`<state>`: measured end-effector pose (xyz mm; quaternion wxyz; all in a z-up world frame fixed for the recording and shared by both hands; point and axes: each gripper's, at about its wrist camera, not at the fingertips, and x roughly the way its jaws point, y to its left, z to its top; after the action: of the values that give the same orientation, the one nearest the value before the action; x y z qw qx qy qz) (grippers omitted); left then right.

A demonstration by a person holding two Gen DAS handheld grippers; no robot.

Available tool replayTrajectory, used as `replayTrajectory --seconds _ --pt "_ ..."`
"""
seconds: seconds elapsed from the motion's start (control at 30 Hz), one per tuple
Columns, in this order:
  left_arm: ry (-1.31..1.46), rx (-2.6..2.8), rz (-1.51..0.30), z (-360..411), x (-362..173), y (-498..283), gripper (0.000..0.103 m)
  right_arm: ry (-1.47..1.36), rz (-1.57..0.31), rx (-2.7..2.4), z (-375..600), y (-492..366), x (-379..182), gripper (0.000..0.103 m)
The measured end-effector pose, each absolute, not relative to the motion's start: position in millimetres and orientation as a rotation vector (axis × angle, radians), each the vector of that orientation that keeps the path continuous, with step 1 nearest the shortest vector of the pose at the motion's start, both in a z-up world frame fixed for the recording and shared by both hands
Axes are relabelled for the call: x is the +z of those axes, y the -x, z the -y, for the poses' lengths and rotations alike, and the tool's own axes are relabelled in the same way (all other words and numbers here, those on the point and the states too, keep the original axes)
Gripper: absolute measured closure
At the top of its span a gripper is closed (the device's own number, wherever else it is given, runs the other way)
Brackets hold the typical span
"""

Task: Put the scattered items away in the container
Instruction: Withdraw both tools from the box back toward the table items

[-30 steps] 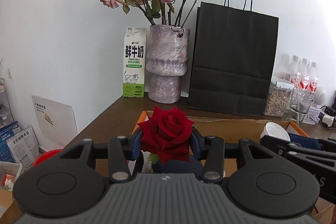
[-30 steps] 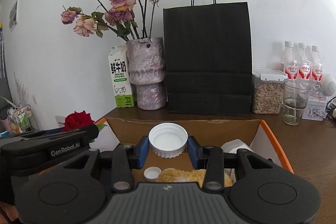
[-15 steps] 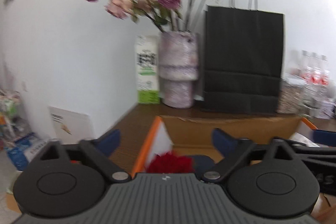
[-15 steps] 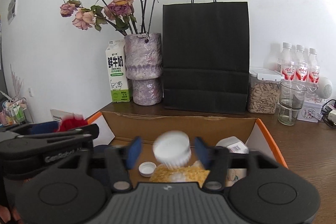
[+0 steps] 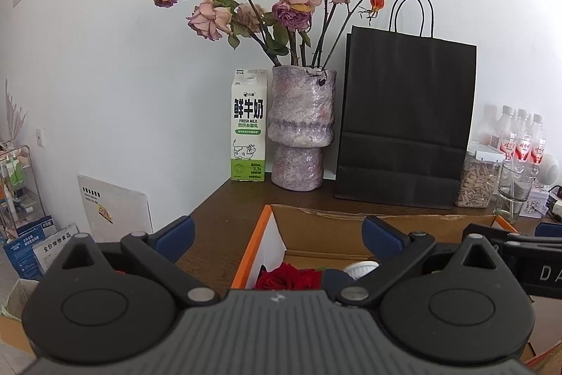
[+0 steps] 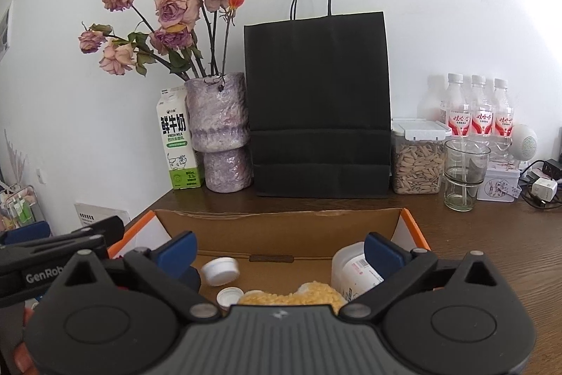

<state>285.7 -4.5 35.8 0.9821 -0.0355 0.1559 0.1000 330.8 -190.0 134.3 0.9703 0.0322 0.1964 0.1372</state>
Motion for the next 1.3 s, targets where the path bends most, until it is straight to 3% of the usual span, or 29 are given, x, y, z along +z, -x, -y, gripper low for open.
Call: replayTrajectory --seconds 0.93,1.3 --pt "0.059 0.184 -0.308 1.5 32.6 -276.8 0.000 -0.042 -0.397 0.278 185.6 -325.7 129.9 0.001" --pt "0.052 0.157 -0.252 -3.5 26.0 -252.3 0.000 0.005 -0.339 0.236 192.4 -287.7 111.3 0.001"
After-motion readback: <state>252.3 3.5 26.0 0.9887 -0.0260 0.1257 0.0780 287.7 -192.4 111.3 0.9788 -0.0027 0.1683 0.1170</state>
